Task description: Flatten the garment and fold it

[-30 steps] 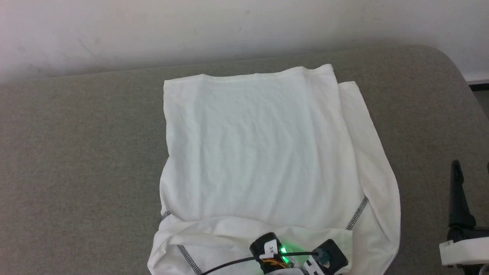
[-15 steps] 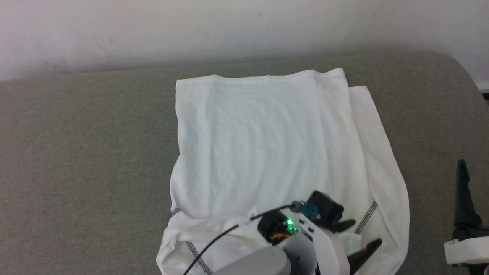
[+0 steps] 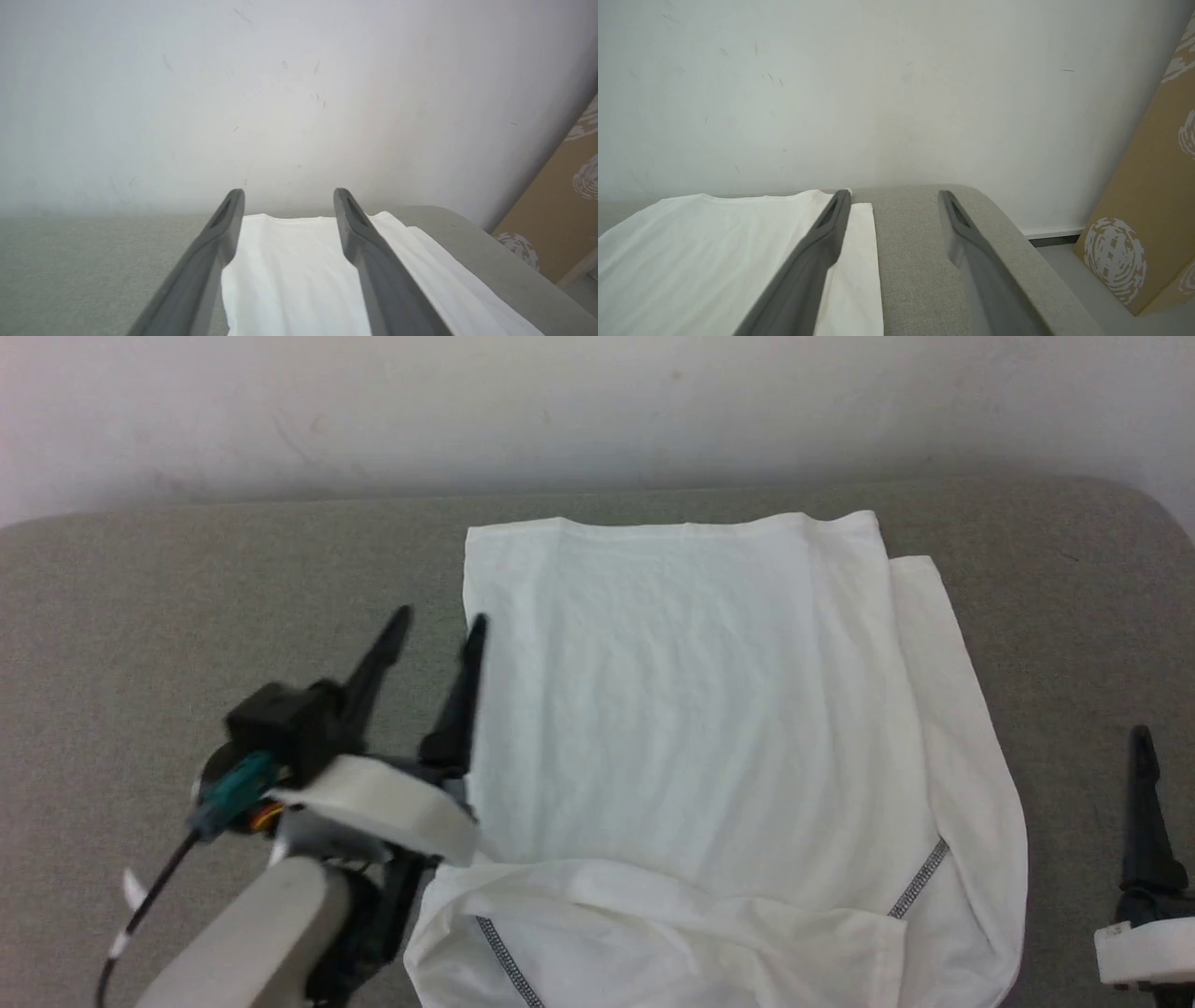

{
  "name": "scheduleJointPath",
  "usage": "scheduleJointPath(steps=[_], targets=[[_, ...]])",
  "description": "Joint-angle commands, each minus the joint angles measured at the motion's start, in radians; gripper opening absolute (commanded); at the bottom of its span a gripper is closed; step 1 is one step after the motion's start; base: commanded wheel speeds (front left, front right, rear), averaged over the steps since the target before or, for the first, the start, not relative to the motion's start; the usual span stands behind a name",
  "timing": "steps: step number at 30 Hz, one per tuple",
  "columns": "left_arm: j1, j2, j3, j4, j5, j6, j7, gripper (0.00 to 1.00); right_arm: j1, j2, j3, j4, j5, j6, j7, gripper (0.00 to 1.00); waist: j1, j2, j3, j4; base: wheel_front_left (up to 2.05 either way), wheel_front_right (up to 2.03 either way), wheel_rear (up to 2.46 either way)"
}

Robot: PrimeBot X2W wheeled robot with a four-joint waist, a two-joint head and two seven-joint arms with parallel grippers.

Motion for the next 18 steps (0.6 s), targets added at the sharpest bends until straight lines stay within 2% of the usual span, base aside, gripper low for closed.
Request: scheduleJointPath(steps=[1, 4, 7, 11, 18], targets=[[0.061, 0.022, 0.032, -0.013, -0.01, 0.031, -0.025, 1.0, 0.007, 0.002, 0.003, 0.002, 0.008, -0.001, -0.002, 1.0, 0.0, 0.0, -0.001, 0.003, 0.0, 0.0, 0.0], [0.196, 0.053, 0.147, -0.073, -0.034, 0.106, -0.087, 1.0, 0.012, 0.002, 0.01, 0.014, 0.015, -0.001, -0.007, 1.0, 0.0, 0.0, -0.005, 0.009, 0.0, 0.0, 0.0], [0.326, 0.06, 0.244, -0.144, -0.001, 0.124, -0.109, 1.0, 0.018, 0.002, 0.02, 0.027, 0.023, -0.001, -0.014, 1.0, 0.0, 0.0, -0.009, 0.019, 0.0, 0.0, 0.0], [0.462, 0.032, 0.324, -0.22, 0.144, 0.074, -0.11, 1.0, 0.026, 0.002, 0.026, 0.047, 0.036, -0.001, -0.027, 1.0, 0.0, 0.0, -0.01, 0.04, 0.0, 0.0, 0.0], [0.548, -0.088, 0.412, -0.188, 0.277, -0.06, -0.111, 1.0, 0.024, 0.002, 0.034, 0.088, 0.044, -0.001, -0.043, 1.0, 0.0, 0.0, -0.006, 0.064, 0.0, 0.0, 0.0]])
